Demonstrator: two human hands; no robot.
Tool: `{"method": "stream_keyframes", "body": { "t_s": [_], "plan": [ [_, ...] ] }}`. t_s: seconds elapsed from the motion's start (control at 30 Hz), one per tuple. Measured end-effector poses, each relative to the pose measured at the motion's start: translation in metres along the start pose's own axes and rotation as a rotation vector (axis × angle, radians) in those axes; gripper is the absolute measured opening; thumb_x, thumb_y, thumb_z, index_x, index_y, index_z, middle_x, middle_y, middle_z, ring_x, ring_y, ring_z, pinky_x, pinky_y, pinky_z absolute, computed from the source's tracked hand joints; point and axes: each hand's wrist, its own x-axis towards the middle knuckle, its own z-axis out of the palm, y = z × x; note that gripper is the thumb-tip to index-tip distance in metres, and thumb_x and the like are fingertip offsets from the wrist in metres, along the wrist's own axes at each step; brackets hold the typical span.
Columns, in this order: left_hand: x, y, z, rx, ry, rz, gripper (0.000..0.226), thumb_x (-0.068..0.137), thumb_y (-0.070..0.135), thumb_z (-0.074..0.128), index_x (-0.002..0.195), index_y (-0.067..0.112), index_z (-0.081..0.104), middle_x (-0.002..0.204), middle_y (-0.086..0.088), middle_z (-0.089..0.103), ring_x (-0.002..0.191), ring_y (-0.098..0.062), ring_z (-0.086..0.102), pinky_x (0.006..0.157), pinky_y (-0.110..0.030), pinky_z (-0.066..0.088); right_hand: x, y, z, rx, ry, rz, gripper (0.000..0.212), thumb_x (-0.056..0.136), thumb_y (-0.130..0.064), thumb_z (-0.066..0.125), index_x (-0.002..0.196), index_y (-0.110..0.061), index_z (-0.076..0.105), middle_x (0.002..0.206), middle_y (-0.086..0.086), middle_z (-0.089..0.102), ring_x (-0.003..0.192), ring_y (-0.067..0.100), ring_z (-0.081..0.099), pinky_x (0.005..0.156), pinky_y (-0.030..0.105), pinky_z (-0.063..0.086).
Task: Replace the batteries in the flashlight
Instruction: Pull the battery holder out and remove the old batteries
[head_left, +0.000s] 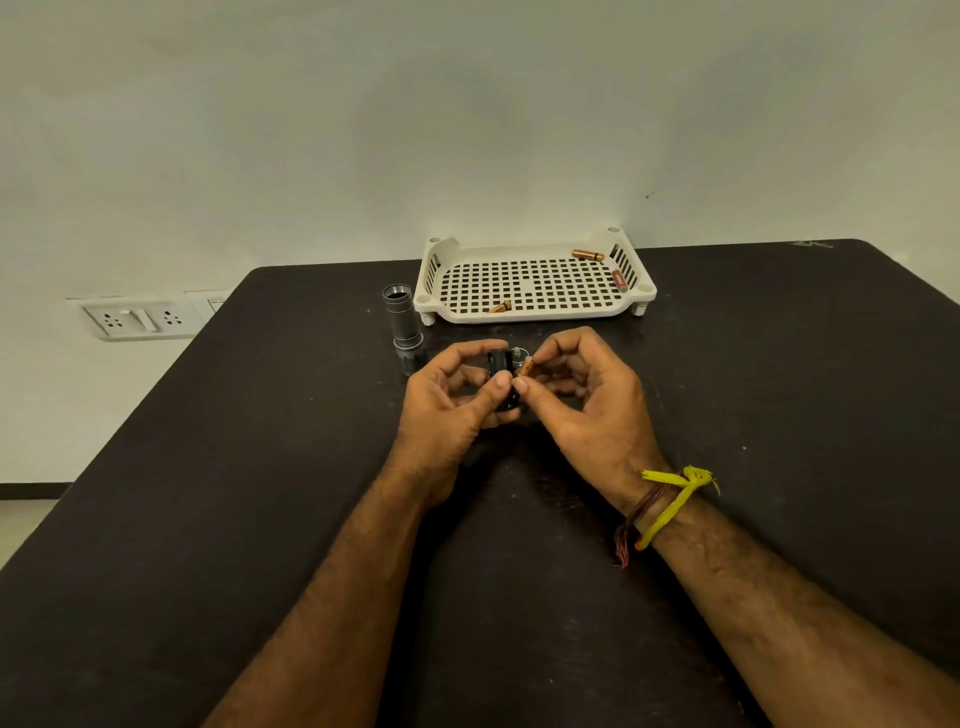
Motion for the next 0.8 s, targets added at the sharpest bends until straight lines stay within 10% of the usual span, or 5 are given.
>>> {"method": "stream_keyframes", "body": {
  "t_s": [0.13,0.3,0.57,0.8],
  "plan": [
    [0.003,-0.002,0.000,-0.093,0.076,-0.050,0.031,0.097,0.001,0.058,0.127,0.009,0.060,0.091,-0.014,0.074,0.088,-0.029,0.074,0.074,-0.033,0.062,0.004,0.002,-0.001,0.033,0.153,0.068,0.024,0.085,-0.001,0.073,0.097,-0.020,0.063,0.090,-0.008,0.069,0.079,0.015,0.069,0.067,0.030,0.062],
    [0.005,-0.003,-0.002,-0.026,0.078,-0.053,0.030,0.106,0.004,0.039,0.124,0.016,0.060,0.096,-0.017,0.073,0.087,-0.026,0.074,0.076,-0.031,0.061,0.004,0.012,-0.001,-0.322,0.000,-0.014,0.028,0.081,0.002,0.074,0.100,-0.017,0.070,0.088,-0.011,0.071,0.082,0.005,0.066,0.069,0.007,0.049],
    [0.001,-0.001,0.005,0.035,0.105,-0.006,0.024,0.095,0.008,0.065,0.119,0.008,0.063,0.083,0.004,0.070,0.074,-0.020,0.073,0.069,-0.032,0.062,0.004,0.015,0.003,-0.531,-0.094,-0.024,0.027,0.080,-0.007,0.078,0.104,-0.017,0.072,0.089,-0.010,0.068,0.087,0.017,0.065,0.080,0.042,0.058],
    [0.001,0.002,0.005,0.033,0.062,-0.044,0.026,0.100,0.003,0.054,0.126,0.005,0.058,0.099,-0.028,0.062,0.080,-0.021,0.071,0.068,-0.031,0.062,0.011,0.014,-0.003,-0.332,0.225,0.006,0.021,0.084,0.002,0.064,0.095,-0.013,0.072,0.091,-0.006,0.072,0.080,0.009,0.066,0.075,0.026,0.057]
  ]
}}
